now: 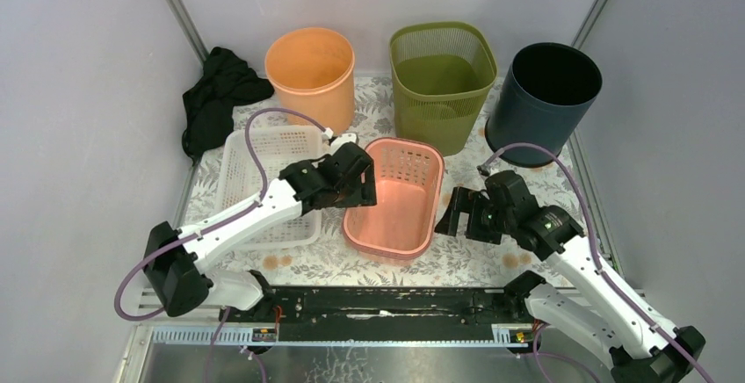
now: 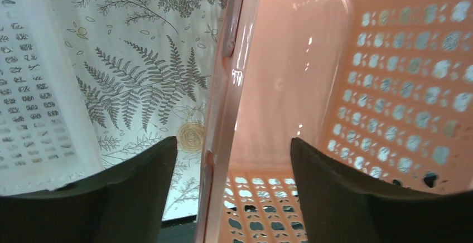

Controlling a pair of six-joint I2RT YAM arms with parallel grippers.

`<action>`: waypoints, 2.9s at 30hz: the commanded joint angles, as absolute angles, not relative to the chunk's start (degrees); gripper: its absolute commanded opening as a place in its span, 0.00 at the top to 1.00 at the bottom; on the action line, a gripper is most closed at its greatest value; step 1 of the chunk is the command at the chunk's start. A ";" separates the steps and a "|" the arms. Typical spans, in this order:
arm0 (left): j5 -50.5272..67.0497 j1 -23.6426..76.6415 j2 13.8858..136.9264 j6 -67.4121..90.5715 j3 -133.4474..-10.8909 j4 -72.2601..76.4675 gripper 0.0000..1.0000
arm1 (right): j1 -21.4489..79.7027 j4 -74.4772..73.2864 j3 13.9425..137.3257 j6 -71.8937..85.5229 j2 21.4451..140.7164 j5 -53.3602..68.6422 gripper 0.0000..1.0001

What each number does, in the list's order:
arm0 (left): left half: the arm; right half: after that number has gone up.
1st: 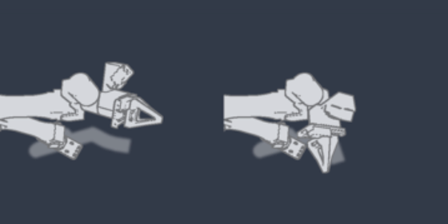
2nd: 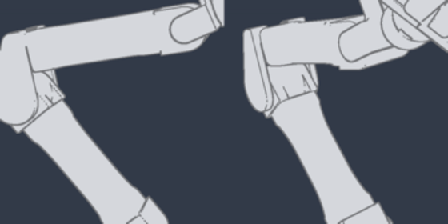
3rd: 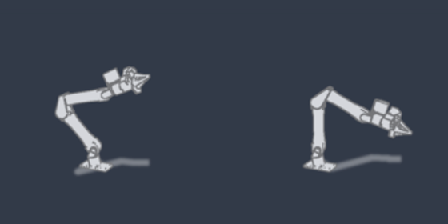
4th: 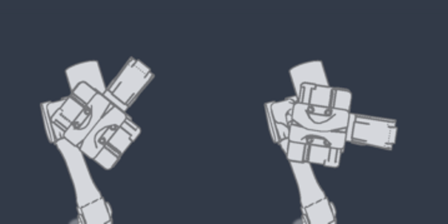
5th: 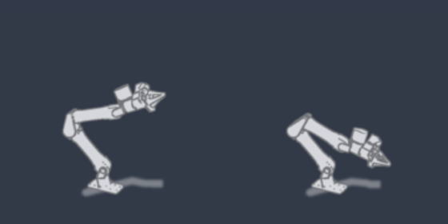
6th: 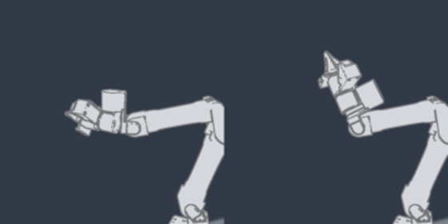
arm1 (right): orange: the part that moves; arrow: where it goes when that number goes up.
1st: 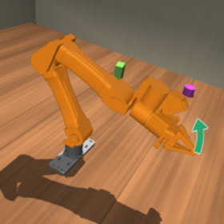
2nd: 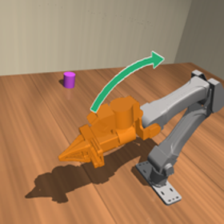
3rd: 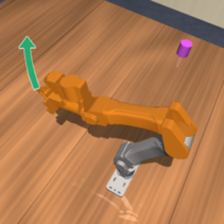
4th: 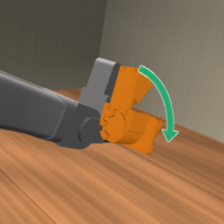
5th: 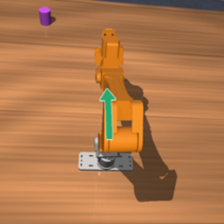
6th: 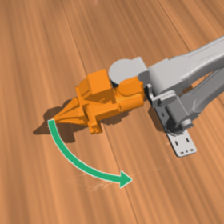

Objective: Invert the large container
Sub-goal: Place the container at the center of the board, then turn the container upside down at the center of the board.

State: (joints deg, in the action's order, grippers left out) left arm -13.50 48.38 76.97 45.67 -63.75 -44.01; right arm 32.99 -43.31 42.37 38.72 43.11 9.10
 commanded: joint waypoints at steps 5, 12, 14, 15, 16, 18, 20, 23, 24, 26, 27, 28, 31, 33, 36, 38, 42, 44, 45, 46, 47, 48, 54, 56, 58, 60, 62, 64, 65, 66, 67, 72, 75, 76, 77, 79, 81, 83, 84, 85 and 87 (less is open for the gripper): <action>-18.15 48.52 77.33 44.65 -78.87 -56.74 0.00 | 33.13 -48.69 53.49 35.49 46.76 14.00 0.01; -14.89 48.52 84.48 42.91 -93.92 -64.97 0.00 | 33.13 -51.93 56.50 35.50 48.05 15.51 0.01; -13.18 48.65 86.66 42.64 -94.42 -64.58 0.00 | 33.13 -51.90 55.62 35.55 47.24 15.13 0.01; -11.96 48.61 87.76 42.51 -94.09 -63.62 0.00 | 33.11 -52.17 55.34 35.50 46.77 14.41 0.01; -10.66 48.71 88.75 42.36 -93.55 -62.07 0.00 | 33.13 -52.87 55.15 35.31 46.16 13.31 0.01; -8.40 48.83 91.28 42.43 -93.39 -59.94 0.00 | 33.13 -55.03 56.04 35.08 45.47 10.22 0.01; -7.21 49.07 96.16 41.97 -96.91 -61.34 0.00 | 33.12 -58.40 58.82 35.51 45.93 6.97 0.01; -9.06 50.01 100.98 40.05 -104.63 -64.80 0.00 | 33.11 -61.16 61.44 37.13 47.16 3.13 0.01; -9.32 50.15 101.70 39.48 -105.61 -64.77 0.00 | 33.07 -60.57 61.12 37.46 46.91 2.73 0.01; -10.32 50.67 101.94 38.75 -105.36 -63.51 0.00 | 33.13 -57.96 58.95 37.84 45.63 2.54 0.00; -10.83 50.95 101.93 38.60 -105.04 -62.78 0.00 | 33.13 -56.58 57.73 38.06 44.86 2.50 0.00; -11.03 51.09 101.99 38.51 -104.90 -62.43 0.00 | 33.13 -55.94 56.80 38.42 44.39 2.20 0.00; -11.35 51.34 101.95 38.38 -104.59 -62.09 0.00 | 33.10 -56.26 56.23 39.84 43.80 2.08 0.00; -10.88 51.88 101.32 37.81 -103.02 -59.91 0.00 | 33.12 -56.42 55.75 40.33 42.61 2.61 0.00; -8.60 52.60 101.84 38.27 -102.67 -59.22 0.00 | 33.18 -57.37 54.75 40.04 41.00 2.05 0.00; -7.60 54.02 102.14 38.72 -103.80 -59.24 0.00 | 33.13 -57.52 53.94 39.58 40.39 2.28 0.00; -3.32 56.62 103.49 39.88 -107.36 -59.57 0.00 | 33.11 -57.64 53.58 38.50 38.90 1.28 0.00; -1.32 58.09 105.18 40.39 -111.12 -59.60 0.00 | 33.13 -57.74 53.59 37.98 37.28 -0.19 0.00; -1.19 59.07 106.26 40.43 -112.32 -59.48 0.00 | 33.13 -57.85 53.53 37.71 36.42 -0.90 0.00; -1.12 59.84 107.50 40.43 -113.27 -59.35 0.00 | 33.13 -58.05 53.57 37.41 35.76 -1.76 0.00; -0.95 60.41 108.80 40.54 -114.00 -59.59 0.00 | 33.13 -58.17 53.65 37.06 35.25 -2.44 0.00; -0.60 60.69 110.28 40.60 -115.01 -60.08 0.00 | 33.12 -58.18 53.74 36.74 34.82 -2.88 0.00; -6.88 61.67 116.04 40.06 -120.07 -65.39 0.05 | 33.13 -56.16 53.44 35.43 32.49 -3.00 0.00; -7.24 61.69 116.87 40.24 -120.64 -65.77 0.05 | 33.13 -55.63 53.64 34.81 32.18 -2.44 0.00; -6.84 61.73 117.69 40.18 -121.31 -65.75 0.05 | 33.13 -55.31 53.99 34.28 31.55 -2.46 0.01; -6.18 61.72 118.38 39.93 -121.53 -65.03 0.05 | 33.13 -55.52 54.62 33.70 31.08 -2.58 0.01; -6.21 61.70 118.55 39.86 -120.55 -63.70 0.05 | 33.12 -55.73 54.84 33.31 30.55 -2.21 0.01; -5.71 61.85 118.27 40.18 -118.40 -61.94 0.06 | 33.13 -55.44 54.69 33.14 29.63 -1.63 0.01; -5.69 61.85 118.32 40.31 -117.49 -61.40 0.06 | 33.15 -55.25 54.68 33.09 29.34 -1.36 0.01; -5.84 61.86 118.60 40.23 -116.90 -61.23 0.06 | 33.14 -55.11 54.75 32.99 29.13 -0.94 0.01; -6.15 61.87 118.94 39.91 -116.59 -61.36 0.06 | 33.13 -54.97 54.73 32.82 29.03 -0.49 0.01; -7.76 61.88 121.63 39.67 -117.74 -63.52 0.06 | 33.14 -53.94 54.15 32.48 27.17 1.40 0.01; -8.42 61.91 122.72 39.71 -117.90 -64.58 0.07 | 33.13 -53.82 54.67 31.87 26.55 2.09 0.01; -9.05 61.93 122.87 39.80 -117.90 -65.00 0.07 | 33.13 -53.94 54.87 31.66 26.54 2.25 0.01; -9.43 61.88 122.90 39.75 -117.37 -65.14 0.07 | 33.13 -53.96 55.01 31.53 26.50 2.60 0.01; -10.21 61.96 122.86 40.01 -116.22 -65.21 0.08 | 33.13 -54.15 55.15 31.45 26.15 3.05 0.01; -10.75 61.95 122.79 39.95 -115.31 -65.03 0.09 | 33.13 -54.67 55.43 31.24 25.61 3.31 0.01; -11.72 61.91 122.76 39.68 -115.50 -65.27 0.09 | 33.13 -55.91 56.52 31.12 25.64 3.05 0.01; -12.46 61.93 122.79 39.56 -115.87 -65.42 0.09 | 33.13 -56.62 57.38 31.05 25.66 3.06 0.01; -12.86 61.90 122.78 39.55 -116.44 -65.66 0.09 | 33.13 -57.32 58.38 30.95 25.59 3.00 0.01; -13.63 61.95 122.65 39.67 -117.63 -66.20 0.09 | 33.13 -59.01 60.51 31.01 25.58 2.84 0.01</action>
State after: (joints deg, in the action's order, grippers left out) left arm -9.98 61.78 123.07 40.12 -115.70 -64.34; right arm 32.99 -57.47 55.07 32.42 26.15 2.48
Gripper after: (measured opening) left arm 0.911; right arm 0.993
